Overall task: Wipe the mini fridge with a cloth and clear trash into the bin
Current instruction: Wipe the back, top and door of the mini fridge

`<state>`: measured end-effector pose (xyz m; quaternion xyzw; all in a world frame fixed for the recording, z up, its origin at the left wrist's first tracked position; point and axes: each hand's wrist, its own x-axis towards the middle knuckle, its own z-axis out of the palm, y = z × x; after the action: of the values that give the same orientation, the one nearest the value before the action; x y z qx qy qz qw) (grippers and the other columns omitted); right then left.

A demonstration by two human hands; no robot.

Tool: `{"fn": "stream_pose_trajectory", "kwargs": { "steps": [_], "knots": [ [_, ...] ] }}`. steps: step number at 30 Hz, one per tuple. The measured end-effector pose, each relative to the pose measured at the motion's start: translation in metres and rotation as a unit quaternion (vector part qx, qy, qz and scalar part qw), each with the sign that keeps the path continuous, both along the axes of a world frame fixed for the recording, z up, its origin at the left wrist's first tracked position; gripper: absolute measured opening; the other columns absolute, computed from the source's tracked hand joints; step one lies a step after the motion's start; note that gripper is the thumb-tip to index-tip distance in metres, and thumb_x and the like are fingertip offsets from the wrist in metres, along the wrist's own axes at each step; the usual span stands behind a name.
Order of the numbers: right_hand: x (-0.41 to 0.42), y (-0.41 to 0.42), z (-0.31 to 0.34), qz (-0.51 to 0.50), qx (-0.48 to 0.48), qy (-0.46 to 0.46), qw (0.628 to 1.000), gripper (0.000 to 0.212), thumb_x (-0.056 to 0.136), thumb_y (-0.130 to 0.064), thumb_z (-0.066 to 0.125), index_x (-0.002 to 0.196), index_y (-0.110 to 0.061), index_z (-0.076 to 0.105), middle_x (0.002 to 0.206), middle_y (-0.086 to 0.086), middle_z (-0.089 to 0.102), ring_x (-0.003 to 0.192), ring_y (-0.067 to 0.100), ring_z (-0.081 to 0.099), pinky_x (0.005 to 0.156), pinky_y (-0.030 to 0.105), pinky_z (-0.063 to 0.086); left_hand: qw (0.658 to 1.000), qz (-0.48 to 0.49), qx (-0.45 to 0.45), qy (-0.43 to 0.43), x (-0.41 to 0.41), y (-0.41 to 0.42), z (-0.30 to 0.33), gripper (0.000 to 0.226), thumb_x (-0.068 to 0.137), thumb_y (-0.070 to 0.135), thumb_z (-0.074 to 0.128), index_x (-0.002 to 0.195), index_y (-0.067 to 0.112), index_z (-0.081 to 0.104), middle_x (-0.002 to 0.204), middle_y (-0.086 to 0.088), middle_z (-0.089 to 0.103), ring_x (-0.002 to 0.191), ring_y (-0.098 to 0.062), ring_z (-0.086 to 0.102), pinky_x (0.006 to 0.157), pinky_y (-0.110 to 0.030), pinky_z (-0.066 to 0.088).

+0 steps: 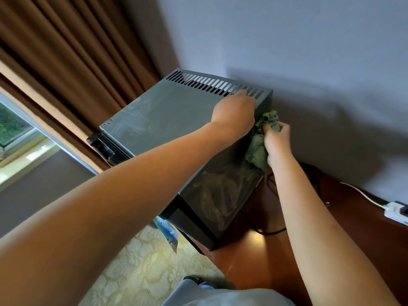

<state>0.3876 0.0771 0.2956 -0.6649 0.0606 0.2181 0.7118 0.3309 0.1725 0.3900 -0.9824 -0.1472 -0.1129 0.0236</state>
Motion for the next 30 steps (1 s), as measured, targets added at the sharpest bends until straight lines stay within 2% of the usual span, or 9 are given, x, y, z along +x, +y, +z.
{"fn": "stream_pose_trajectory", "kwargs": {
  "steps": [3,6,10,12,16,20,24,27,30],
  "knots": [
    [-0.006,-0.003,-0.002,0.053,-0.023,-0.006,0.998,0.031,0.095,-0.03,0.059,0.122,-0.022,0.046,0.11,0.005,0.059,0.092,0.019,0.06,0.066,0.034,0.049,1.0,0.0,-0.003,-0.002,-0.001,0.0,-0.001,0.036,0.095,0.008,0.047,0.123,0.018,0.068,0.126,-0.005,0.058,0.096,-0.029,0.064,0.067,-0.034,0.044],
    [-0.009,0.0,0.01,0.035,0.026,-0.079,0.996,0.03,0.091,-0.03,0.065,0.117,-0.026,0.051,0.108,-0.001,0.065,0.093,0.015,0.067,0.071,0.035,0.057,1.0,0.009,0.006,-0.001,0.002,0.0,0.0,0.031,0.095,0.009,0.048,0.118,0.016,0.068,0.121,-0.005,0.058,0.091,-0.028,0.061,0.065,-0.035,0.041],
    [0.0,0.003,0.009,-0.013,-0.036,-0.164,0.986,0.026,0.094,-0.029,0.056,0.119,-0.032,0.051,0.104,-0.011,0.062,0.094,0.01,0.062,0.077,0.033,0.052,1.0,0.008,-0.006,-0.001,0.002,0.002,-0.003,0.035,0.094,0.007,0.047,0.117,0.018,0.07,0.121,-0.004,0.058,0.094,-0.029,0.063,0.066,-0.036,0.046],
    [0.005,-0.001,0.002,0.001,-0.048,-0.109,0.993,0.026,0.097,-0.031,0.054,0.123,-0.029,0.049,0.105,-0.007,0.06,0.096,0.016,0.061,0.078,0.036,0.052,1.0,0.004,-0.01,0.002,0.0,0.002,-0.005,0.038,0.093,0.006,0.046,0.119,0.018,0.07,0.123,-0.004,0.058,0.097,-0.03,0.063,0.069,-0.037,0.051],
    [-0.004,-0.008,-0.003,0.085,-0.057,-0.022,0.994,0.027,0.095,-0.031,0.058,0.119,-0.021,0.051,0.11,0.006,0.063,0.093,0.022,0.063,0.065,0.033,0.05,1.0,0.009,-0.016,-0.005,-0.003,-0.002,-0.005,0.039,0.092,0.006,0.047,0.122,0.018,0.069,0.123,-0.004,0.057,0.091,-0.028,0.062,0.067,-0.035,0.049],
    [-0.008,-0.001,0.012,0.037,0.028,-0.091,0.995,0.029,0.089,-0.026,0.064,0.117,-0.024,0.056,0.106,0.0,0.068,0.091,0.017,0.069,0.069,0.035,0.057,1.0,0.009,-0.017,0.006,-0.006,-0.004,-0.001,0.029,0.092,0.008,0.05,0.115,0.015,0.067,0.117,-0.005,0.054,0.081,-0.024,0.053,0.062,-0.034,0.039],
    [0.001,0.003,0.007,-0.007,-0.024,-0.131,0.991,0.033,0.096,-0.028,0.053,0.129,-0.032,0.05,0.11,-0.009,0.062,0.097,0.01,0.061,0.078,0.031,0.052,1.0,0.003,-0.027,0.009,-0.01,-0.002,-0.004,0.029,0.091,0.007,0.047,0.112,0.014,0.067,0.112,-0.003,0.052,0.083,-0.026,0.056,0.062,-0.035,0.043],
    [0.005,-0.002,-0.007,0.032,-0.023,-0.024,0.999,0.037,0.098,-0.031,0.053,0.135,-0.027,0.045,0.117,0.003,0.06,0.102,0.023,0.062,0.084,0.04,0.054,1.0,-0.006,-0.029,0.005,-0.01,0.0,-0.006,0.038,0.091,0.006,0.046,0.122,0.015,0.067,0.117,-0.004,0.053,0.09,-0.028,0.059,0.068,-0.037,0.05],
    [-0.007,-0.01,-0.012,0.099,-0.039,0.045,0.993,0.036,0.096,-0.034,0.056,0.129,-0.024,0.046,0.114,0.009,0.061,0.096,0.027,0.064,0.075,0.039,0.055,0.999,-0.01,-0.032,0.009,-0.009,0.001,-0.005,0.039,0.09,0.006,0.046,0.123,0.015,0.067,0.116,-0.004,0.053,0.09,-0.028,0.059,0.068,-0.037,0.049]
  ]
}}
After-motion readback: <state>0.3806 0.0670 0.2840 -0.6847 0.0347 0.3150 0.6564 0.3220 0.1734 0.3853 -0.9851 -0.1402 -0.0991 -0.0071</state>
